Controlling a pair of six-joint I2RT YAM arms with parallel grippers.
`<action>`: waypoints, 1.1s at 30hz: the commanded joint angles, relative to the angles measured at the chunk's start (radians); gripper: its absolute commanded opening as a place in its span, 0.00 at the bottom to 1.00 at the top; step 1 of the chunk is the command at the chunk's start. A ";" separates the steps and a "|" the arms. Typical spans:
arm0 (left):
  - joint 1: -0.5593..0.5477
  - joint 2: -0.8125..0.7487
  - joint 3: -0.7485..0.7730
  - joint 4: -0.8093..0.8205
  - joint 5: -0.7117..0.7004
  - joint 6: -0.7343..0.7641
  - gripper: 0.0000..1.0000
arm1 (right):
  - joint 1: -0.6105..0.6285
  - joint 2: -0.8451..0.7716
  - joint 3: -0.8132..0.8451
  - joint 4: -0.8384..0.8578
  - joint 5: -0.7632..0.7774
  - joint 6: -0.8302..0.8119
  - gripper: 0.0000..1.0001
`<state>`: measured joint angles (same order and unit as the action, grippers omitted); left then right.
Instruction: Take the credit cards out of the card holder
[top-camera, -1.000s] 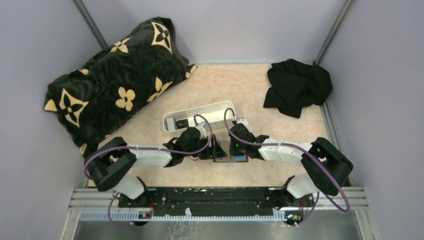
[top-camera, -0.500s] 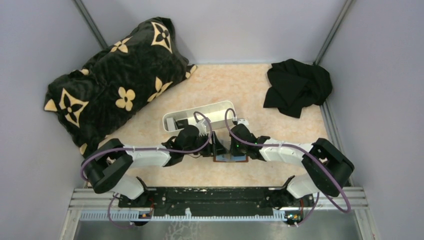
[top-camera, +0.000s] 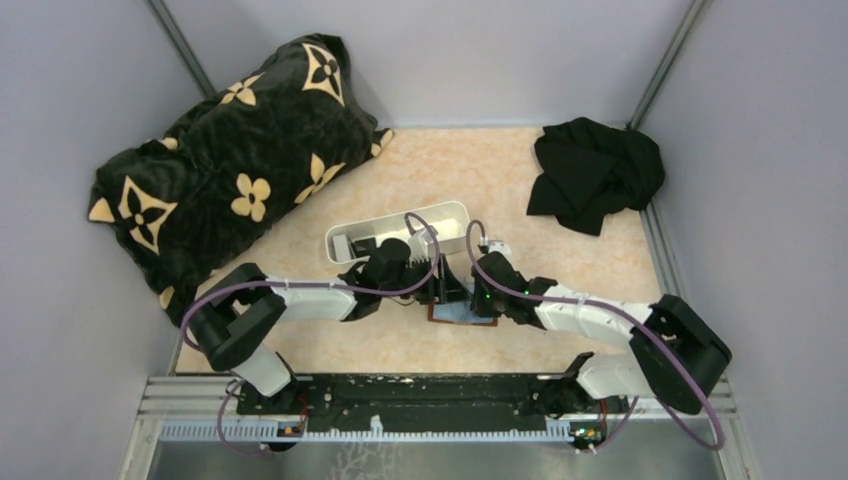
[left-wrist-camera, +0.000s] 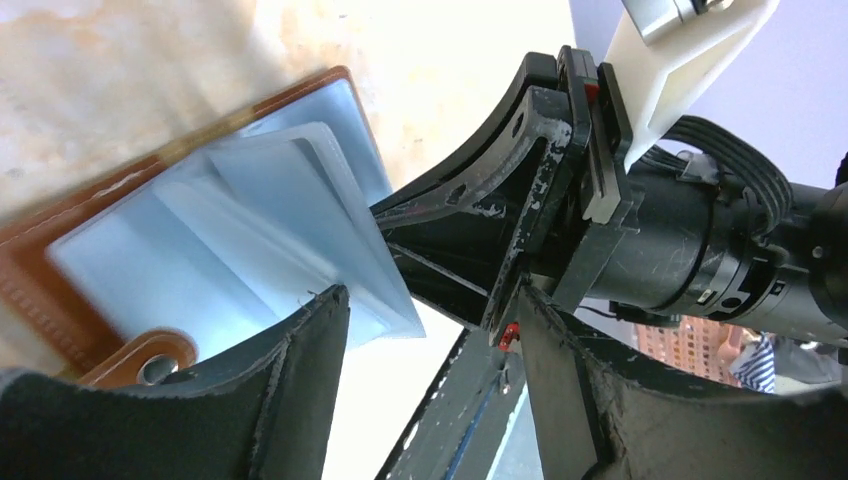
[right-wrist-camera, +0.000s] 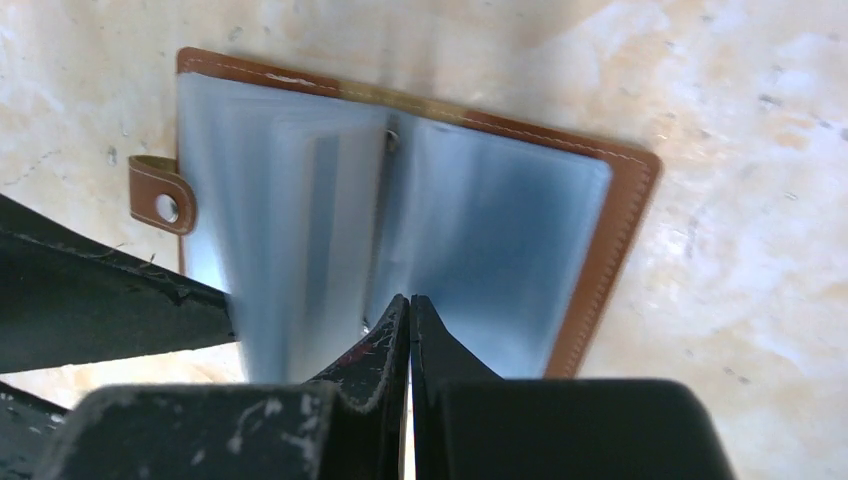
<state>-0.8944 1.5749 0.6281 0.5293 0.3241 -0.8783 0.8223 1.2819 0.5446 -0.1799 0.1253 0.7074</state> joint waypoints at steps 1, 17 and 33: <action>0.001 0.087 0.053 0.072 0.044 0.006 0.69 | 0.001 -0.137 0.015 -0.037 -0.002 0.026 0.00; 0.001 0.028 0.022 0.043 -0.004 0.033 0.69 | -0.025 -0.273 -0.009 -0.118 0.059 0.014 0.00; 0.014 -0.116 -0.075 -0.030 -0.079 0.076 0.70 | -0.112 -0.220 -0.070 -0.066 0.026 0.005 0.00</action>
<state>-0.8894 1.4792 0.5846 0.5278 0.2733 -0.8330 0.7200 1.0523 0.4911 -0.3042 0.1631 0.7170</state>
